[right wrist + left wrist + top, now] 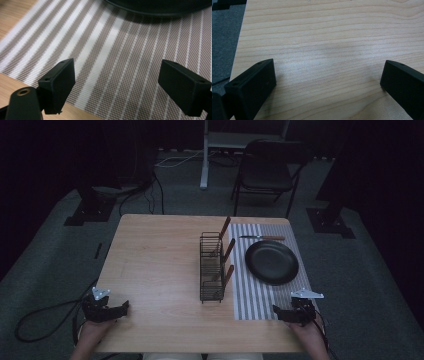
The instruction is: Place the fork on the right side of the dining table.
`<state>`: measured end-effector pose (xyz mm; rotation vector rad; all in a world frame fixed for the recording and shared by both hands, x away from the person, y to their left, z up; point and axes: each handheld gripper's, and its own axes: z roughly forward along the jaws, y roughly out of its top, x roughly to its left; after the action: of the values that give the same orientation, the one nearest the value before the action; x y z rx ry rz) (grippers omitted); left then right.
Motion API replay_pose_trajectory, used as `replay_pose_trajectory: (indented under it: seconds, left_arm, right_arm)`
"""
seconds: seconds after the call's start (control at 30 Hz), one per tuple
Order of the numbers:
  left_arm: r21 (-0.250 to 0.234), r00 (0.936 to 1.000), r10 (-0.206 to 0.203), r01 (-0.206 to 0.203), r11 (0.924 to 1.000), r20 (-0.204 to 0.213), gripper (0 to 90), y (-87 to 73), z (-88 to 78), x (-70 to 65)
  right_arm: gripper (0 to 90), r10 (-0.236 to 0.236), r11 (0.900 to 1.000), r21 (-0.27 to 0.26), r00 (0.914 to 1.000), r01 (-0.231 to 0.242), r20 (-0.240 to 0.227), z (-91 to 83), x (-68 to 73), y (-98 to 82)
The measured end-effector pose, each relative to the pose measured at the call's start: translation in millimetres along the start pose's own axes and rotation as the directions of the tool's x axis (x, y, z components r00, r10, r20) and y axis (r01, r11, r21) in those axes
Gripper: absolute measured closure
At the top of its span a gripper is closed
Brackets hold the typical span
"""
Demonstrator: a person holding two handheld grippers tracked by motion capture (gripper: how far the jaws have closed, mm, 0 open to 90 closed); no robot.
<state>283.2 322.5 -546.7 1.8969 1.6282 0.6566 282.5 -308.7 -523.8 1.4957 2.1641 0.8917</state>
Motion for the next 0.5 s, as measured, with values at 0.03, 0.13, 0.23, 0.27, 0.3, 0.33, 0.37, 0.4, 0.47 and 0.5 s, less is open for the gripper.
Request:
replay_pose_trajectory:
  seconds: [0.03, 0.13, 0.23, 0.27, 0.3, 0.33, 0.37, 0.4, 0.47, 0.5]
  left_arm:
    - [0.0, 1.0, 0.0, 0.0, 1.0, 0.0, 0.0, 0.0, 0.0, 0.0]
    - [0.0, 1.0, 0.001, -0.001, 1.0, 0.0, 0.0, 0.0, 0.0, 0.1]
    - [0.0, 1.0, 0.0, 0.0, 1.0, 0.0, 0.0, 0.0, 0.0, 0.0]
    - [0.0, 1.0, 0.0, 0.0, 1.0, 0.0, 0.0, 0.0, 0.0, 0.0]
    - [-0.002, 1.0, -0.002, 0.002, 1.0, 0.0, 0.0, 0.0, 0.1, -0.1]
    - [0.0, 1.0, 0.0, 0.0, 1.0, 0.0, 0.0, 0.0, 0.0, 0.0]
    - [0.0, 1.0, 0.0, 0.0, 1.0, 0.0, 0.0, 0.0, 0.0, 0.0]
    - [0.0, 1.0, 0.0, 0.0, 1.0, 0.0, 0.0, 0.0, 0.0, 0.0]
    - [0.001, 1.0, 0.002, -0.002, 1.0, 0.0, 0.0, 0.0, -0.1, 0.1]
    - [0.001, 1.0, 0.002, -0.002, 1.0, 0.0, 0.0, 0.0, -0.1, 0.1]
  right_arm:
    - [14.0, -0.004, 1.0, -0.006, 1.0, 0.004, 0.0, -0.4, 0.9, 1.9]
    - [14.1, -0.009, 1.0, -0.015, 1.0, 0.009, -0.001, -0.8, 3.7, 7.3]
    - [14.1, -0.013, 1.0, -0.022, 0.9998, 0.013, -0.018, -0.9, 5.8, 10.4]
    - [14.1, -0.018, 0.999, -0.032, 0.9995, 0.017, -0.027, -0.7, 8.5, 14.9]
    - [14.1, -0.02, 0.999, -0.036, 0.9993, 0.018, -0.031, -0.7, 9.5, 17.5]
    - [14.1, -0.019, 0.999, -0.042, 0.9993, 0.018, -0.033, -0.6, 10.3, 19.6]
    - [14.1, -0.022, 0.999, -0.045, 0.999, 0.02, -0.038, -0.5, 10.7, 21.9]
    - [14.1, -0.023, 0.999, -0.049, 0.999, 0.021, -0.039, -0.4, 11.3, 24.3]
    - [14.8, -0.023, 0.998, -0.057, 0.9987, 0.021, -0.045, -0.1, 12.1, 28.6]
    - [14.8, -0.023, 0.998, -0.057, 0.9987, 0.021, -0.045, -0.1, 12.1, 28.6]
